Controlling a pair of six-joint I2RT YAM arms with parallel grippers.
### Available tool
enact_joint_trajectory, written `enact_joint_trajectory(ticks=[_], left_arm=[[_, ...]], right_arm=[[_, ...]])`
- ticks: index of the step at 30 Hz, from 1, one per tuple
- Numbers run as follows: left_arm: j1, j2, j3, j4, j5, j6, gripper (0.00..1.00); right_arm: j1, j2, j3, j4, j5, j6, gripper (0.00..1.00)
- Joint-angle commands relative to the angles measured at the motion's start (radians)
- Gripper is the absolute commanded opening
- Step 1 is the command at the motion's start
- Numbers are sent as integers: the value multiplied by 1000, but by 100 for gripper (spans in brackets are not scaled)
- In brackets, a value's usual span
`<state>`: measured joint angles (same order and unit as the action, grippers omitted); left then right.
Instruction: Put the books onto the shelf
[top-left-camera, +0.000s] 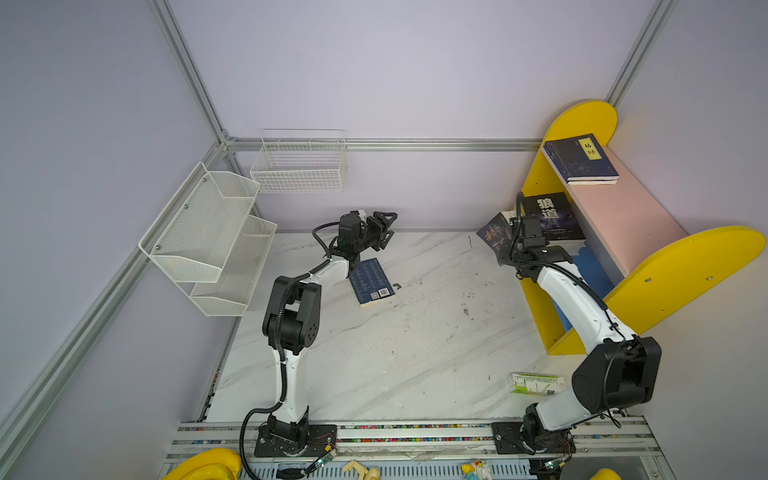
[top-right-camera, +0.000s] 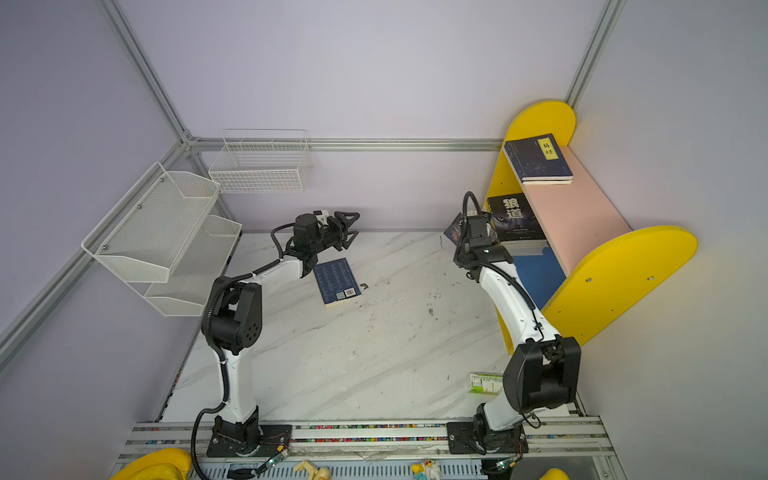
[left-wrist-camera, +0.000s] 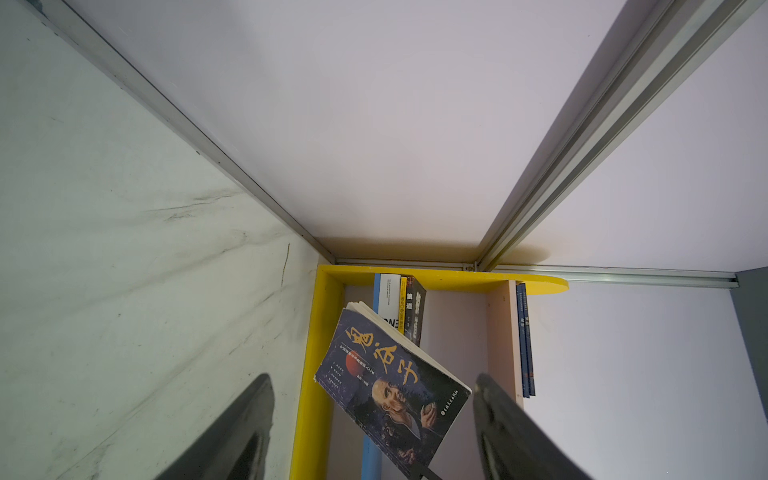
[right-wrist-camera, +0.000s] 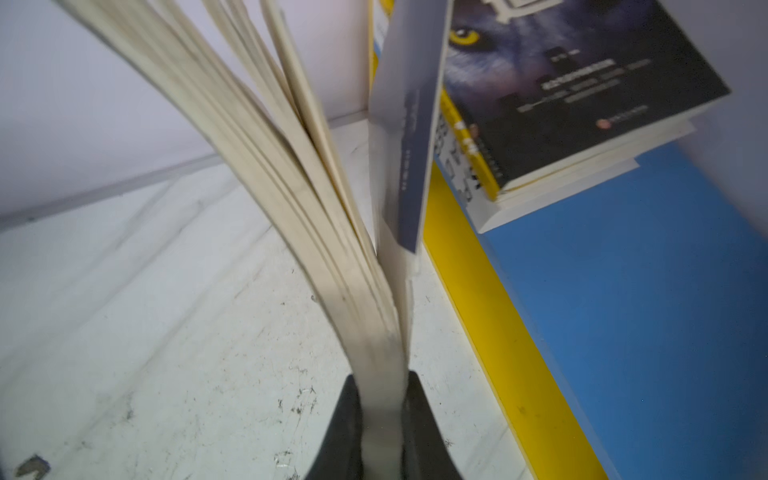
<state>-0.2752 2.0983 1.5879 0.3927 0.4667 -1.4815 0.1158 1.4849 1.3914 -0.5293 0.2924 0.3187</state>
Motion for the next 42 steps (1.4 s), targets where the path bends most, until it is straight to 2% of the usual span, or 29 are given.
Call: enact_joint_trajectory(ticks=[1, 7, 10, 17, 25, 33, 42], left_arm=[[4, -6, -28, 69, 21, -20, 74], [4, 7, -26, 89, 33, -36, 74], [4, 11, -30, 101, 42, -45, 74], [4, 25, -26, 117, 59, -63, 74], [7, 31, -8, 109, 82, -66, 75], [17, 18, -28, 110, 89, -68, 75], [31, 0, -57, 114, 81, -65, 74]], right_arm=[[-57, -133, -67, 239, -133, 222, 0], [-154, -301, -354, 682, -350, 535, 0], [-166, -318, -412, 798, -395, 577, 0], [-196, -376, -508, 991, -339, 611, 0], [-251, -359, -588, 1246, -266, 667, 0], [-283, -231, -618, 1421, -244, 770, 0], [-290, -67, -513, 1452, -229, 759, 0]])
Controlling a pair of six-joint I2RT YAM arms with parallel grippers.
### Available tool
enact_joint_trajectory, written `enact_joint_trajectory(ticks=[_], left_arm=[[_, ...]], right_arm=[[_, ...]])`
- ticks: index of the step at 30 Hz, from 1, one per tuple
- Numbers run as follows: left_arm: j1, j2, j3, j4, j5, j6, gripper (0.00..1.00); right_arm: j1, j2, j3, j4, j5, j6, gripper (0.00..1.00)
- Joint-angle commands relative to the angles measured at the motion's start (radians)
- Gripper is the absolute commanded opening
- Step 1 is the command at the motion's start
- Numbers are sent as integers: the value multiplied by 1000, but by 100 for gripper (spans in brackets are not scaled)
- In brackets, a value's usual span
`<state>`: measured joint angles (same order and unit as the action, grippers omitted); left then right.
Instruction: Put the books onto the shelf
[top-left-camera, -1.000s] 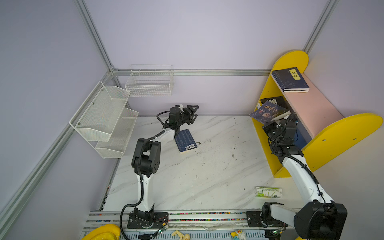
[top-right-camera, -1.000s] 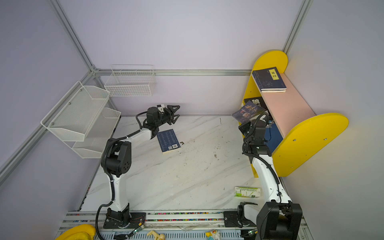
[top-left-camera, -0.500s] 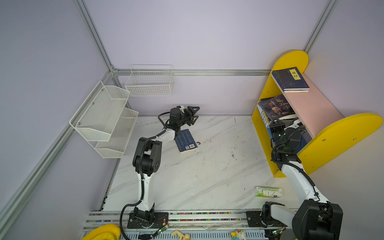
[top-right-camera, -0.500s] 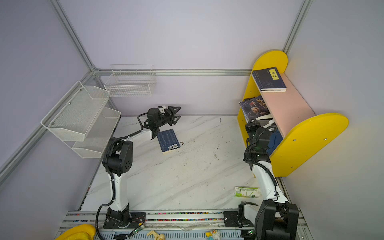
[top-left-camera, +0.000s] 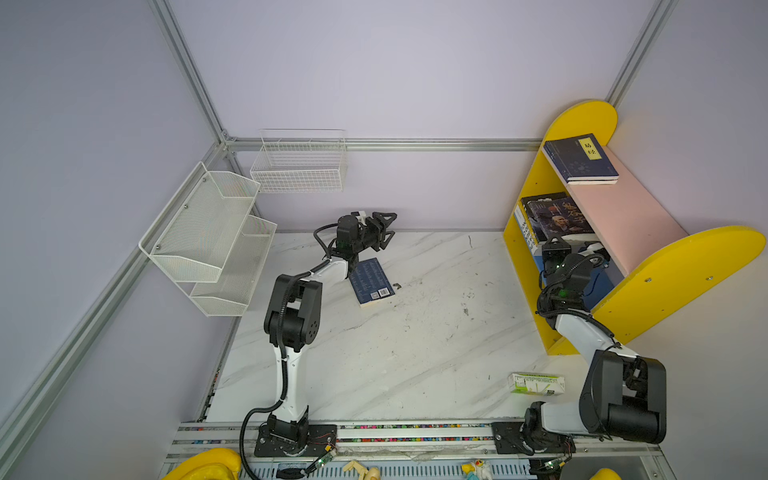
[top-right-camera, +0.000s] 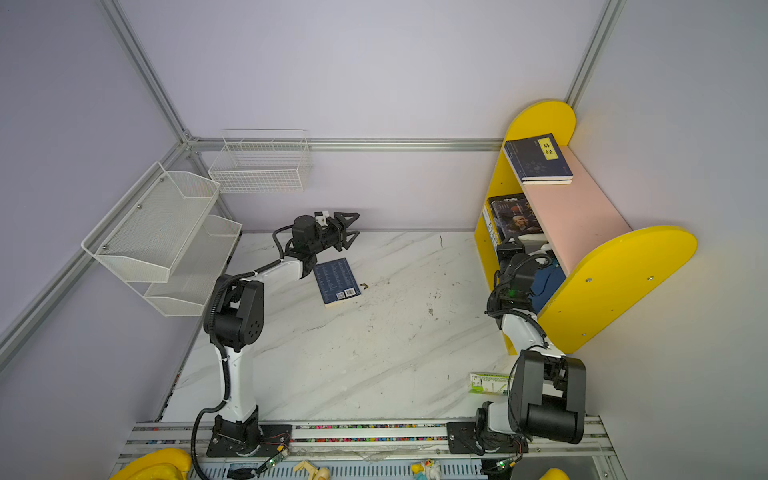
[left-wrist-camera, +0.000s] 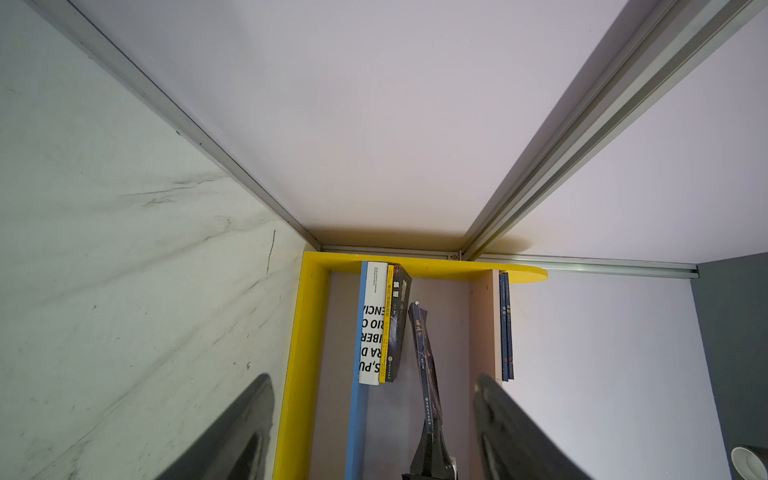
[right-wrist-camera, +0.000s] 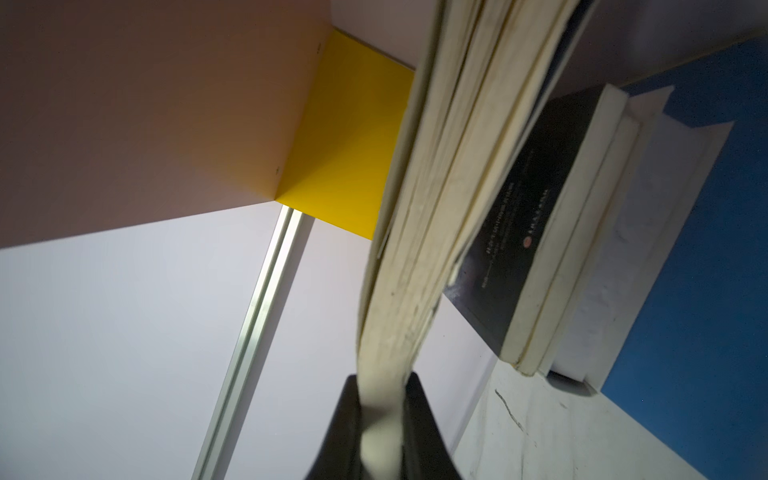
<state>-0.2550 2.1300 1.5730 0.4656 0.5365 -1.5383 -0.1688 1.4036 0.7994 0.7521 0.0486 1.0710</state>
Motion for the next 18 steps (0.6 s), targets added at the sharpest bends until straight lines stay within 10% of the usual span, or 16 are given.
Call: enact_joint_trajectory(ticks=[1, 18], left_arm=[[11, -32, -44, 42, 11, -9, 75], [25, -26, -57, 64, -6, -27, 75]], right_arm=[[-5, 34, 95, 165, 7, 10, 0], [-5, 177, 195, 69, 16, -43, 0]])
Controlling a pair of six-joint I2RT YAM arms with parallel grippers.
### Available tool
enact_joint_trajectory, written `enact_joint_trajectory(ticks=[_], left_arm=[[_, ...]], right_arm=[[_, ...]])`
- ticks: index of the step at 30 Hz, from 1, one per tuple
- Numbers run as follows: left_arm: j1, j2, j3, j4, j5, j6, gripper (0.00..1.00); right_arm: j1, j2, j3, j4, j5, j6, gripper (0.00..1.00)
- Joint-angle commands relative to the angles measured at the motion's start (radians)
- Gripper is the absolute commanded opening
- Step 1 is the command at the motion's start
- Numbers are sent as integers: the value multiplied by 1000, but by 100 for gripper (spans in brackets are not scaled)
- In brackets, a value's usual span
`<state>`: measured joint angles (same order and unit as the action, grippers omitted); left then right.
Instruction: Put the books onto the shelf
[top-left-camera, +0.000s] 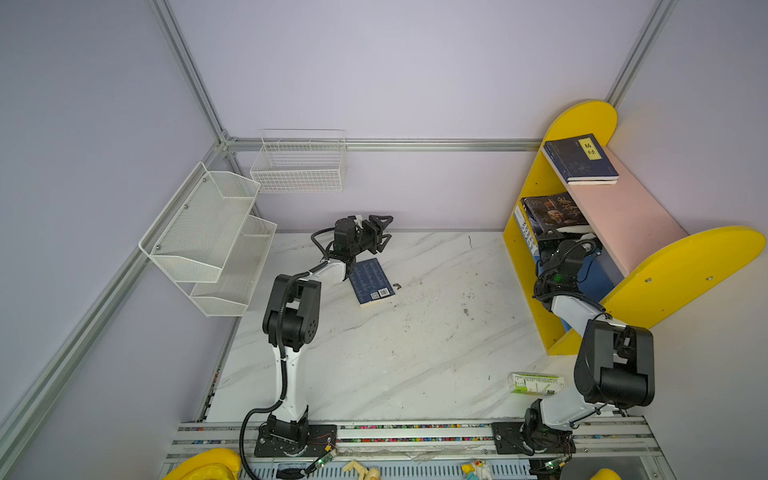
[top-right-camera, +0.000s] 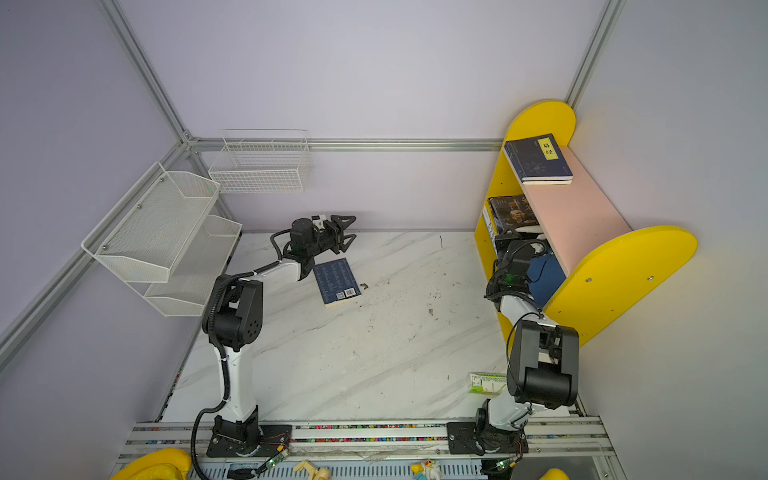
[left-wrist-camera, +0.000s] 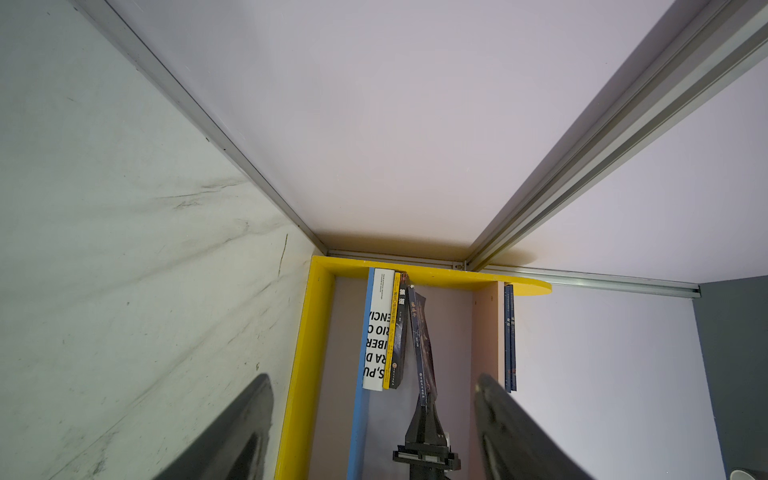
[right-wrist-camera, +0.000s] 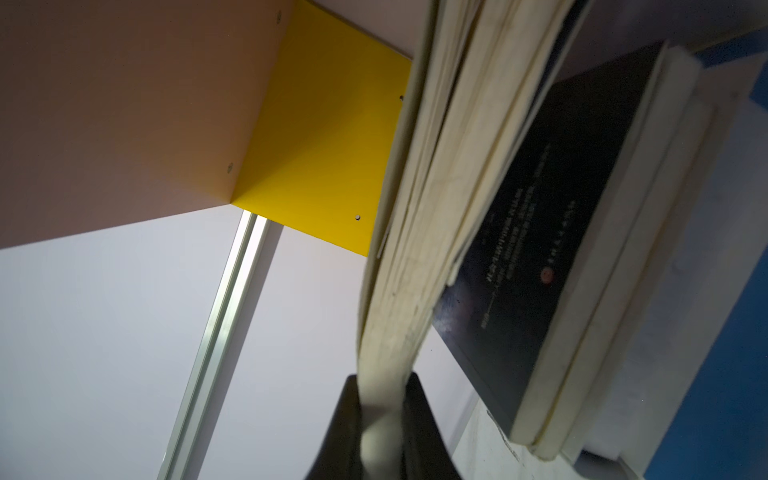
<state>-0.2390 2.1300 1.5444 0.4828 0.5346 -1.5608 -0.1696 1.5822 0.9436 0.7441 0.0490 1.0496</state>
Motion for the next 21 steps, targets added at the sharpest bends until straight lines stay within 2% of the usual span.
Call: enact_joint_trajectory(ticks=[1, 4, 14, 19, 20, 21], left_arm=[[9, -27, -30, 46, -5, -5, 75], [9, -26, -35, 48, -9, -7, 75], [9, -35, -70, 65, -16, -25, 76], [9, -43, -89, 69, -24, -28, 76], [9, -42, -89, 69, -24, -29, 76], [10, -39, -88, 69, -24, -30, 76]], right_arm=[[-4, 5, 60, 69, 11, -24, 0], [-4, 23, 82, 40, 1, -34, 0], [-4, 101, 71, 109, -34, 12, 0], [-4, 86, 82, 44, -45, -3, 0], [-4, 84, 82, 33, -48, -4, 1], [-5, 80, 87, 17, -52, -2, 6]])
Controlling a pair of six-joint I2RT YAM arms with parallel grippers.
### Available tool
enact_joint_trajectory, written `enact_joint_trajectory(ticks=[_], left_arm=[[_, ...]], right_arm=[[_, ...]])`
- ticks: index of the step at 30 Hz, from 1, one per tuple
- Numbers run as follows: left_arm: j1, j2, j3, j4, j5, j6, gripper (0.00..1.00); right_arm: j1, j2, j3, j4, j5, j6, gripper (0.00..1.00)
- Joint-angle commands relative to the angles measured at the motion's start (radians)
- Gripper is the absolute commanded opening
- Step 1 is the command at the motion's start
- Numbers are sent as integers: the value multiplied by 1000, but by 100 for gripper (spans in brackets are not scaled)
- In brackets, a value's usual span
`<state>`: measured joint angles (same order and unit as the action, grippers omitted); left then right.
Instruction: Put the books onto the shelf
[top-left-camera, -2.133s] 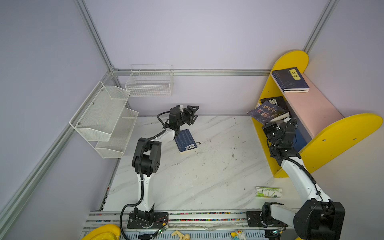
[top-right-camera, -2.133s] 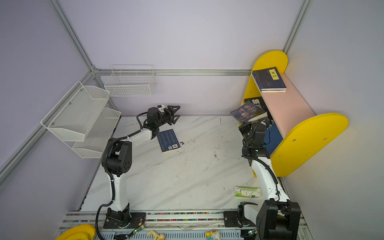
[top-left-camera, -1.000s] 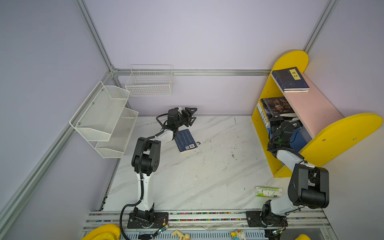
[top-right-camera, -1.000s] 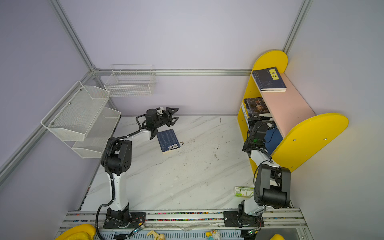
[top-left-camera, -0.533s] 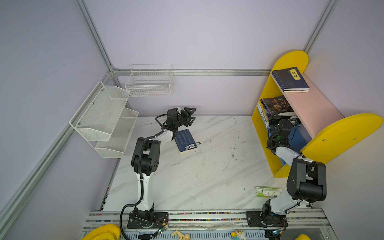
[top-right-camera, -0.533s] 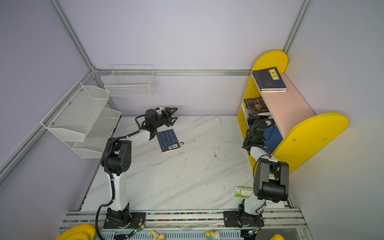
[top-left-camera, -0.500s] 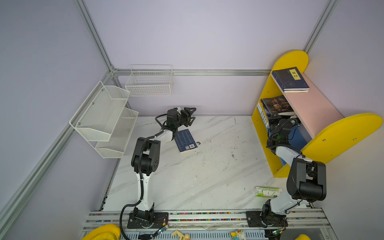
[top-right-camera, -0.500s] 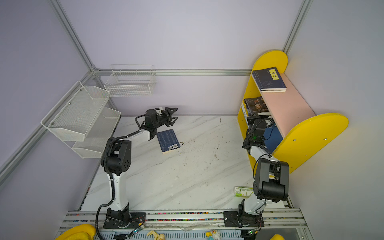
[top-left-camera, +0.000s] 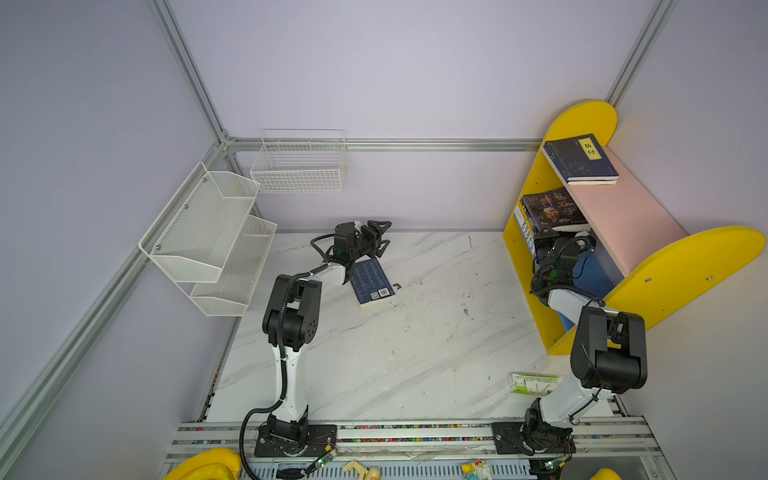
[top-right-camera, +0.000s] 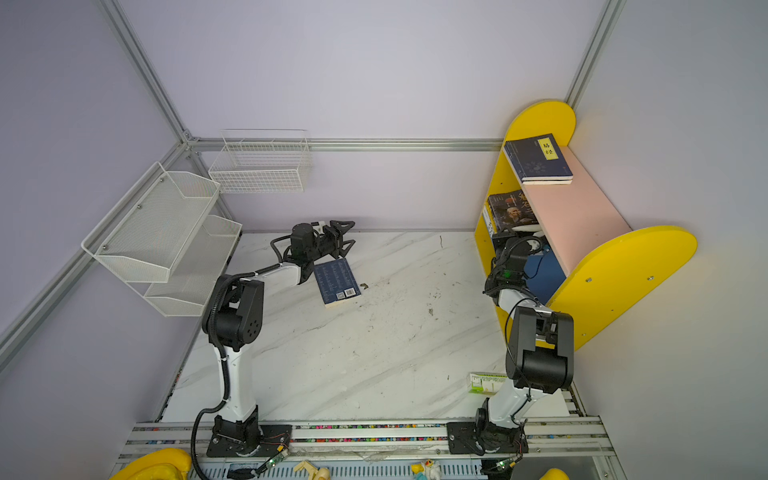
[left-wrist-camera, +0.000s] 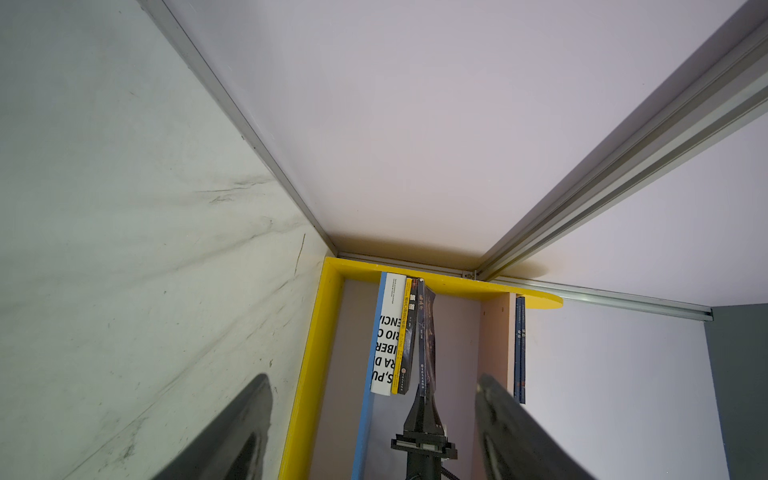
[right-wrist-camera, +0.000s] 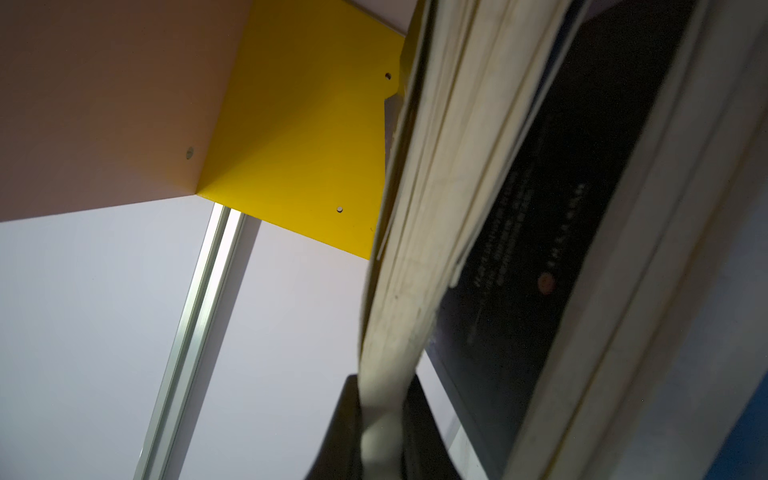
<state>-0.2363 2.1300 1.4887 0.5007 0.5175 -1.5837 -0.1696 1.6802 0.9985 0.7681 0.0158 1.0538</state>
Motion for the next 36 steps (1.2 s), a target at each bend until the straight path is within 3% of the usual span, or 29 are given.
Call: enact_joint_trajectory(ticks=[1, 6, 14, 27, 36], left_arm=[[7, -38, -30, 52, -6, -9, 76], [5, -31, -21, 51, -4, -10, 77], [4, -31, -28, 53, 2, -16, 78], [-1, -30, -38, 66, 18, -30, 78], [-1, -48, -64, 76, 30, -26, 79]], right_arm=[[-4, -24, 36, -25, -18, -2, 12], [-4, -60, 56, -111, -13, 34, 38], [-4, -103, 103, -262, 27, 21, 58], [-4, -124, 220, -572, 29, 0, 68], [-4, -204, 204, -596, 33, -11, 70]])
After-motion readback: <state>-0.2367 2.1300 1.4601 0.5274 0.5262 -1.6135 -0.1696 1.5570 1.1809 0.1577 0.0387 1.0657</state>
